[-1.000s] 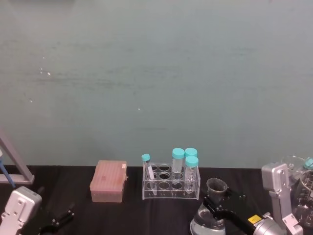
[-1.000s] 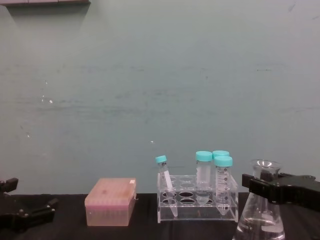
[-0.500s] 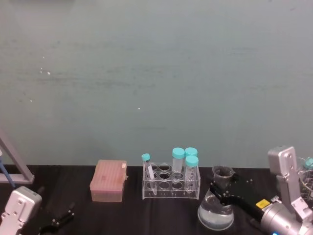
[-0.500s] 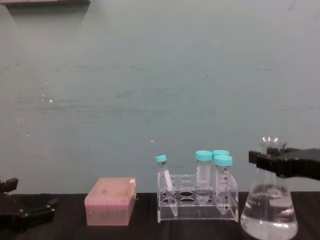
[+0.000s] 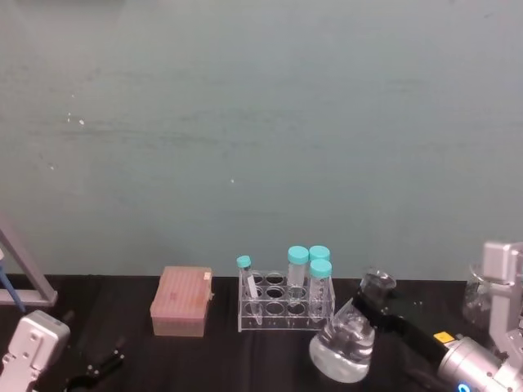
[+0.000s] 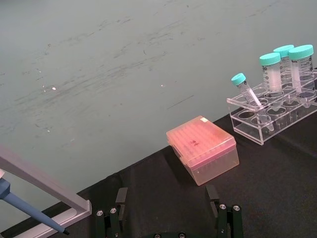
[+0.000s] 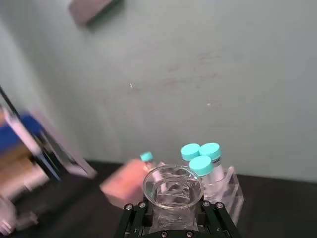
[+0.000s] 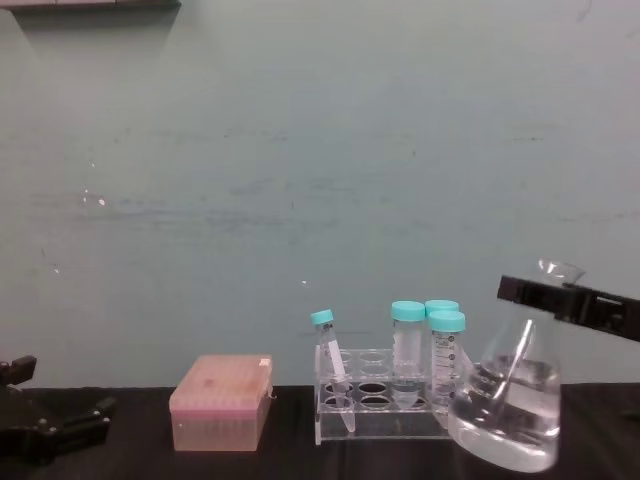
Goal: Pick up the beaker with the right gripper, shake it three times, and then put it down.
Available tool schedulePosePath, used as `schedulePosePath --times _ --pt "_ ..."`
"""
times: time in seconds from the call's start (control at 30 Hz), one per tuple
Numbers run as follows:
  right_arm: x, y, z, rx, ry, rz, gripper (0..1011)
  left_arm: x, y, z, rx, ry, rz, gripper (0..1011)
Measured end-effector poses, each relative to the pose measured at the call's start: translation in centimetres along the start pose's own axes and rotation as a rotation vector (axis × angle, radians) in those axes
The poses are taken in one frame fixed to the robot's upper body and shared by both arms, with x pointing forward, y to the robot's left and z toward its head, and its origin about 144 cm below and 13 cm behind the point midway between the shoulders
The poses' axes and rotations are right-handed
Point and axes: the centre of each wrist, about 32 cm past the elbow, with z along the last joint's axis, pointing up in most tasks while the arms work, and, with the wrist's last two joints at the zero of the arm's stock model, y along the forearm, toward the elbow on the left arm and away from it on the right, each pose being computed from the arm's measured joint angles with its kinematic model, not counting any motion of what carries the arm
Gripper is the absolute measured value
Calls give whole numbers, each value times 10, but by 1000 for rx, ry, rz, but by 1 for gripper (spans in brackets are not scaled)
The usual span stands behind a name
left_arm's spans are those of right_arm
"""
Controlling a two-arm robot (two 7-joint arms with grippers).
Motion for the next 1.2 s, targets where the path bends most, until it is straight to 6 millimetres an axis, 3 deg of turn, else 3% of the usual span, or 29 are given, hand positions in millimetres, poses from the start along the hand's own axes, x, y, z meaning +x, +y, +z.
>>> schedulePosePath --times 0.27,0.43,0.63,0.8,0.9,1.1,1.2 --pt "1 -5 -18 96 498 1 450 0 0 0 0 0 0 1000" --pt "0 -7 -23 117 650 -4 450 0 0 0 0 0 0 1000" --pt "-1 -7 -24 111 677 -15 451 0 0 0 0 0 0 1000" --pt "2 -7 -15 64 499 -8 451 0 0 0 0 0 0 1000" --pt "6 -6 -2 23 231 13 450 0 0 0 0 0 0 1000" --pt "10 -8 21 -47 -528 7 450 0 0 0 0 0 0 1000" --pt "12 -10 25 -66 -719 -12 450 0 0 0 0 0 0 1000"
